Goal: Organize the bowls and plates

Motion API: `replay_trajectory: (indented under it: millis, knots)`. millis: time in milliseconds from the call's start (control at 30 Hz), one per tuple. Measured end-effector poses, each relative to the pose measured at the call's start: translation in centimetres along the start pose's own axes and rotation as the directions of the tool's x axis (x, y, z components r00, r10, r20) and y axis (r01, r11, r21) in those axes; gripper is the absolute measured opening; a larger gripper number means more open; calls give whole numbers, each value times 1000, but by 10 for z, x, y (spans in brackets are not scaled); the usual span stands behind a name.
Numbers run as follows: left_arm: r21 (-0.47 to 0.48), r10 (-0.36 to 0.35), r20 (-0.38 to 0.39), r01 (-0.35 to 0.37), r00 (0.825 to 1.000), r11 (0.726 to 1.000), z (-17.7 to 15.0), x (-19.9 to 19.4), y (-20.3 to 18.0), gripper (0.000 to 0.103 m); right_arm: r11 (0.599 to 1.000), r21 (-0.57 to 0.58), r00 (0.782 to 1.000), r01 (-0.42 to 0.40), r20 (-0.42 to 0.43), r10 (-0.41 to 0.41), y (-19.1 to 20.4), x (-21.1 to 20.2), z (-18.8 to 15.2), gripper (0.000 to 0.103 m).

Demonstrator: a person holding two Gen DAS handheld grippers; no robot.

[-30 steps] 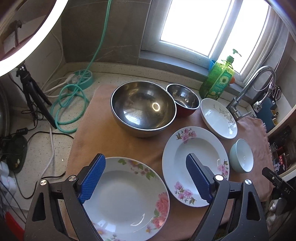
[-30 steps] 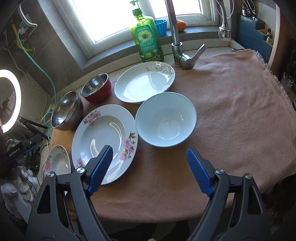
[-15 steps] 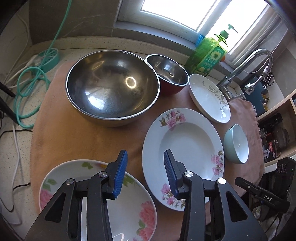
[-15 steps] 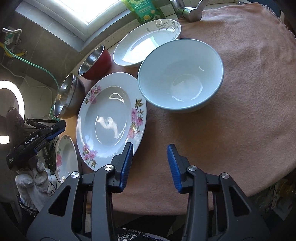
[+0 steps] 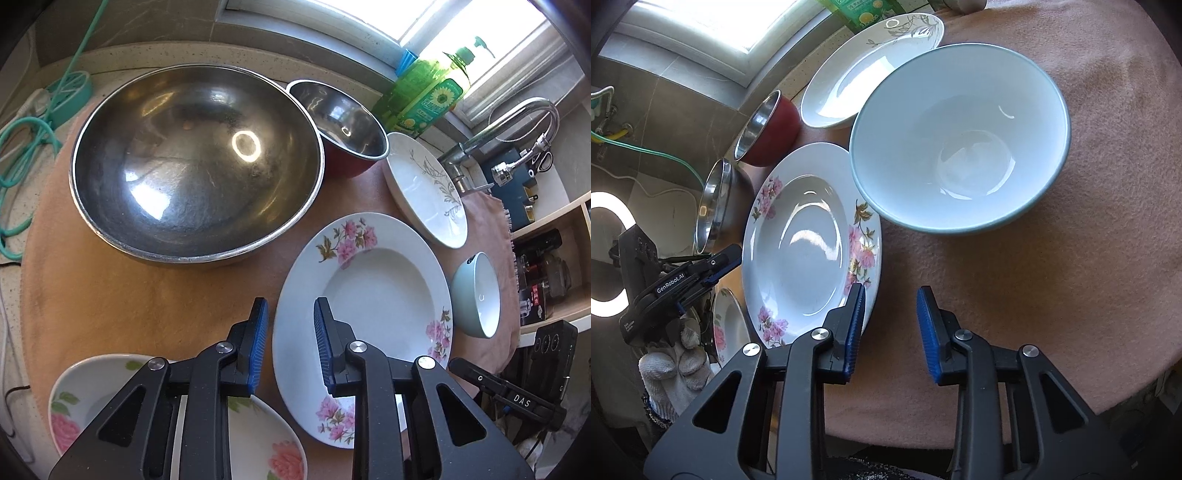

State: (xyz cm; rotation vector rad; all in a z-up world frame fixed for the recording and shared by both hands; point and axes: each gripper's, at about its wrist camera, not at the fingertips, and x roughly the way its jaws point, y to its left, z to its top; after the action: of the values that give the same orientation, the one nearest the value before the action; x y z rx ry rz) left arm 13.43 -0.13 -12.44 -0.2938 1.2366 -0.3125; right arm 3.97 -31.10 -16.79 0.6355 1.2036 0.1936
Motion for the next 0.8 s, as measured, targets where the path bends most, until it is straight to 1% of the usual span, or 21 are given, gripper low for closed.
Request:
replay_trajectory:
  millis: [233,367,433,500,533,600,700,800]
  knots:
    - [-12,-13,-16,13,1000,1000,5,8,1,21,1000,-2,1000,-21,-24,21,-2,10,1,31]
    - [-14,-15,-23,15,1000,1000,6,10,3,21,999,-16,999,-28,-28,28,-2,11,3,28]
    - [-16,-17,-27,16,1000,1000,6,12,4,20,999,-23,999,-34,-32,34,-1,11,4,25]
    - [-20,-21,-31,20,999,1000,7,13,5,20,998,-37,998,-43,-37,41,2,11,5,17]
    - [-21,-21,-33,20,999,1000,7,14,5,20,998,-49,999,-40,-38,38,5,11,5,16]
    - [-14,-13,-30,13,999,1000,6,14,3,20,997,-73,999,-19,-35,16,9,11,5,15]
    - [6,6,-28,-6,1000,1000,6,15,-2,20,997,-77,999,-20,-38,18,10,11,5,15]
    - [5,4,-30,-4,1000,1000,6,15,-3,20,996,-83,999,-16,-41,13,10,10,5,16]
